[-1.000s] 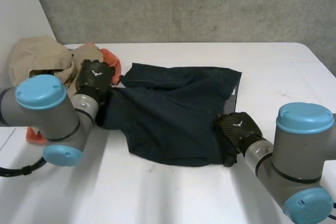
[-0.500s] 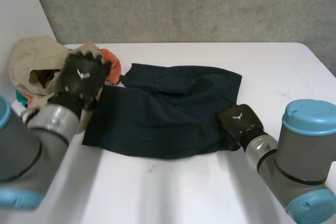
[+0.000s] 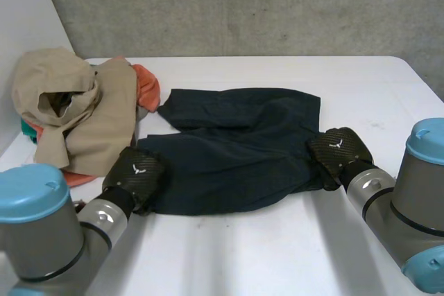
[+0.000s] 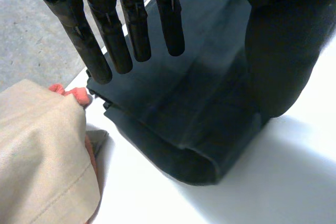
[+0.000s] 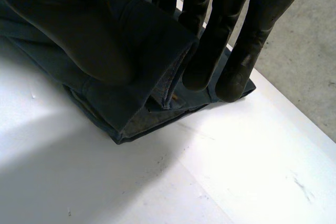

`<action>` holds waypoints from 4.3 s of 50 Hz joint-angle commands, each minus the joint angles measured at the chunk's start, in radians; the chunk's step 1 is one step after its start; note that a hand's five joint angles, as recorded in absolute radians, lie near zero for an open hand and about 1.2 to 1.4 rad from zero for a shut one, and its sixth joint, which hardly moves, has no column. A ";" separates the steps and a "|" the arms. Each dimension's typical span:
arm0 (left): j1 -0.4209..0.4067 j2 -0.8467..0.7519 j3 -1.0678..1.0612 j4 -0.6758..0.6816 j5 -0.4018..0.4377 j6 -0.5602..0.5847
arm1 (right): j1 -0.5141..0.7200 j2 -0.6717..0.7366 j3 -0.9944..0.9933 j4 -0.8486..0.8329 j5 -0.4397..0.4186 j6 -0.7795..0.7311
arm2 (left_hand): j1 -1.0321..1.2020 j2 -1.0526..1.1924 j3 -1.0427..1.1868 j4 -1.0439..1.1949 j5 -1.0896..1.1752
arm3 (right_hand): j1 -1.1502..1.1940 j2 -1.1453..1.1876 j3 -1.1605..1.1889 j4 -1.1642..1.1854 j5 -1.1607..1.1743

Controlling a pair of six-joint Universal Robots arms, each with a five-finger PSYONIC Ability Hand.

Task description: Fold the laundry.

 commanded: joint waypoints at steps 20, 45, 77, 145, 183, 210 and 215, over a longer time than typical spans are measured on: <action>-0.022 0.117 0.054 -0.105 -0.027 0.003 | -0.005 -0.083 -0.038 0.156 -0.015 -0.139 | 0.888 0.888 0.886 0.881 0.879 | 0.475 0.226 0.211 0.210 0.248; -0.051 -0.034 0.313 -0.494 -0.044 0.005 | -0.009 -0.053 -0.244 0.562 -0.031 -0.370 | 0.888 0.888 0.886 0.881 0.879 | 0.475 0.226 0.211 0.210 0.248; -0.086 -0.050 0.728 0.210 -0.147 0.028 | 0.005 0.064 -0.645 -0.228 -0.008 -0.132 | 0.888 0.888 0.886 0.881 0.879 | 0.475 0.226 0.211 0.210 0.248; 0.043 -0.350 0.753 -0.288 0.167 -0.280 | -0.074 0.000 -0.089 0.446 -0.061 -0.316 | 0.084 0.083 0.082 0.076 0.074 | 0.475 0.226 0.211 0.210 0.248; -0.068 -0.523 1.070 -0.207 0.177 -0.227 | -0.076 0.003 -0.062 0.379 -0.065 -0.290 | 0.888 0.888 0.886 0.881 0.879 | 0.475 0.226 0.211 0.210 0.248; -0.125 -0.633 1.068 -0.041 0.157 -0.115 | -0.078 0.009 -0.052 0.378 -0.065 -0.290 | -0.236 -0.236 -0.238 -0.244 -0.245 | 0.475 0.226 0.211 0.210 0.248; -0.088 -0.533 0.987 -0.041 0.077 -0.117 | -0.076 0.009 -0.052 0.373 -0.065 -0.290 | -0.218 -0.219 -0.220 -0.226 -0.228 | 0.475 0.226 0.211 0.210 0.248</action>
